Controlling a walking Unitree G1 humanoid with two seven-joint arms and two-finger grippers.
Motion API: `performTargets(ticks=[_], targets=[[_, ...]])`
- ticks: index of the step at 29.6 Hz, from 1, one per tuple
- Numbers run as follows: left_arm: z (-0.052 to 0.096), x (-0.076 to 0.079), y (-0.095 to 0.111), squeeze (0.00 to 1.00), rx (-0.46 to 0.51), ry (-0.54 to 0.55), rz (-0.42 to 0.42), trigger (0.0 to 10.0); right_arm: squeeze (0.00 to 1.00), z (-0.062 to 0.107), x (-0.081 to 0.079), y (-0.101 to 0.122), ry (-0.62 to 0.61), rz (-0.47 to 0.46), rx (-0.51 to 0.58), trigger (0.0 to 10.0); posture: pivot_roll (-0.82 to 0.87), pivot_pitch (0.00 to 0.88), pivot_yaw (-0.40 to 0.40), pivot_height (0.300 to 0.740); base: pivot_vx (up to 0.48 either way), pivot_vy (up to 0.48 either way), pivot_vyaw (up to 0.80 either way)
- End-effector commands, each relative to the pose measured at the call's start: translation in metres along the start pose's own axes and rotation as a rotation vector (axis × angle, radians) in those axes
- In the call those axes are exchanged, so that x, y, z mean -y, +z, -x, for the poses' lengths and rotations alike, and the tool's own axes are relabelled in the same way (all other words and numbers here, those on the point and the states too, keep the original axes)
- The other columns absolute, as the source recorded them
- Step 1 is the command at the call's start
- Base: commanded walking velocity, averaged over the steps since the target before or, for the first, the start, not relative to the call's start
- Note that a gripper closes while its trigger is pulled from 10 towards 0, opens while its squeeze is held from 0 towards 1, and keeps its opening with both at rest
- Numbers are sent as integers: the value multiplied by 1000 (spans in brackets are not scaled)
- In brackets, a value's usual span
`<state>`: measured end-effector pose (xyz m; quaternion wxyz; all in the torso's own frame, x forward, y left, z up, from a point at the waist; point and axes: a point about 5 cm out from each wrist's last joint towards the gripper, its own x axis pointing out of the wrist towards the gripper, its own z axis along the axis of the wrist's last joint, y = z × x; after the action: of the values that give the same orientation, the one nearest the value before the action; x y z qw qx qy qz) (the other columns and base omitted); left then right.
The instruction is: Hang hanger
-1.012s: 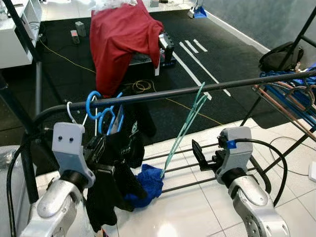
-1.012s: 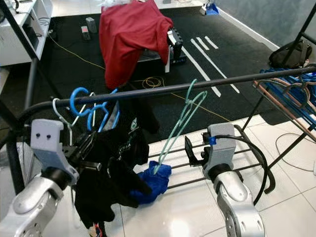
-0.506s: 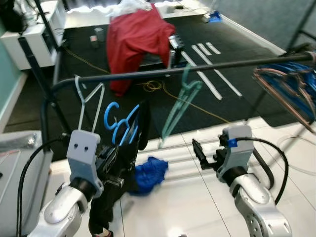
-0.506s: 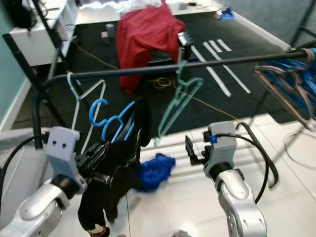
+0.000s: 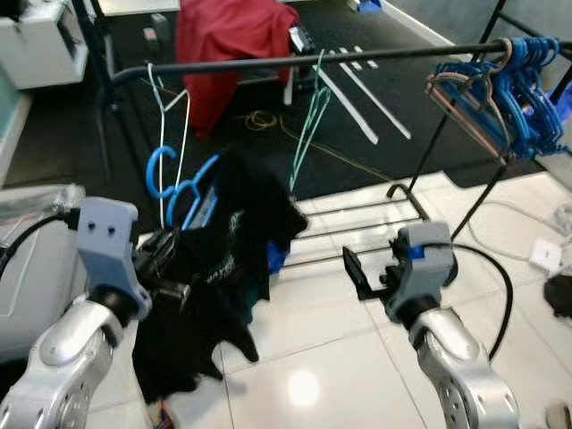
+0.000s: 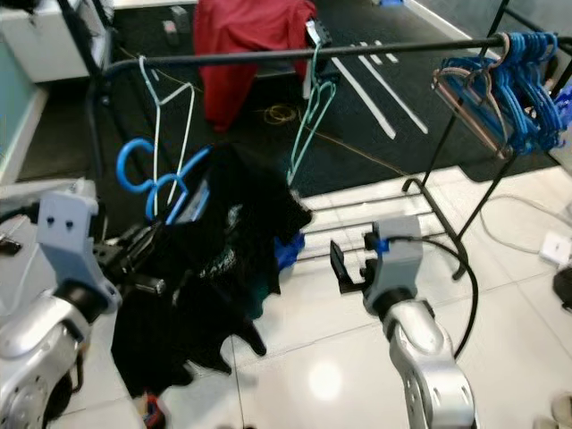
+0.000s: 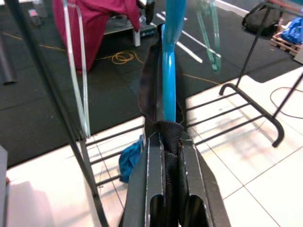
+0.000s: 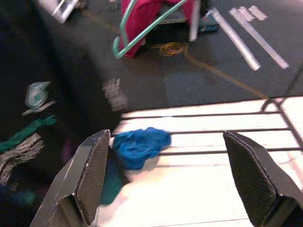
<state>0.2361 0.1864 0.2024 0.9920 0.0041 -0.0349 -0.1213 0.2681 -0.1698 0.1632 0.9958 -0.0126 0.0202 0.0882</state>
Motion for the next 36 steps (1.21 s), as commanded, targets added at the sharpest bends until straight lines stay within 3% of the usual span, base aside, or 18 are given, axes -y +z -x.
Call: performTargets(ticks=[1, 6, 8, 13, 18, 21, 22, 25, 28, 32, 35, 36], targets=[[0, -4, 4, 0, 27, -2, -5, 10000, 0, -2, 1, -3, 7, -7, -7, 10000, -101, 112, -35, 740, -476, 0, 0], [4, -19, 13, 0, 1, -125, -64, 10000, 0, -15, 1, 11, 110, 26, 49, 10000, -91, 102, -35, 740, -457, 0, 0], [5, -30, 20, 0, -4, -196, -122, 10000, 0, -20, 5, 19, 222, -50, 54, 10000, -88, 99, -32, 740, 0, 0, 0], [5, -41, 29, 0, -2, -261, -201, 10000, 0, -20, 12, 26, 350, -111, 50, 10000, -90, 96, -31, 740, 0, 0, 0], [5, -56, 49, 0, 8, -373, -321, 10000, 0, -2, 23, 36, 607, -135, 23, 10000, -98, 87, -28, 740, 0, 0, 0], [14, -56, 65, 0, -8, -535, -325, 10000, 0, 9, 35, 45, 715, -114, 8, 10000, -97, 83, -29, 740, 0, 0, 0], [14, -56, 65, 0, -8, -535, -325, 10000, 0, 9, 35, 45, 715, -114, 8, 10000, -97, 83, -29, 740, 0, 0, 0], [24, -54, 77, 0, -38, -701, -321, 10000, 0, 15, 44, 54, 790, -97, 3, 10000, -95, 80, -27, 740, 0, 0, 0], [25, -53, 84, 0, -39, -774, -329, 10000, 0, 15, 48, 55, 803, -39, -24, 10000, -90, 77, -26, 740, 0, 0, 0], [25, -53, 85, 0, -47, -813, -343, 10000, 0, 16, 50, 55, 819, -4, -50, 10000, -88, 74, -23, 740, 0, 0, 0], [24, -52, 84, 0, -61, -844, -353, 10000, 0, 7, 58, 52, 720, 143, -84, 10000, -86, 74, -18, 740, 0, 0, 0], [24, -52, 84, 0, -61, -844, -353, 10000, 0, 7, 58, 52, 720, 143, -84, 10000, -86, 74, -18, 740, 0, 0, 0]])
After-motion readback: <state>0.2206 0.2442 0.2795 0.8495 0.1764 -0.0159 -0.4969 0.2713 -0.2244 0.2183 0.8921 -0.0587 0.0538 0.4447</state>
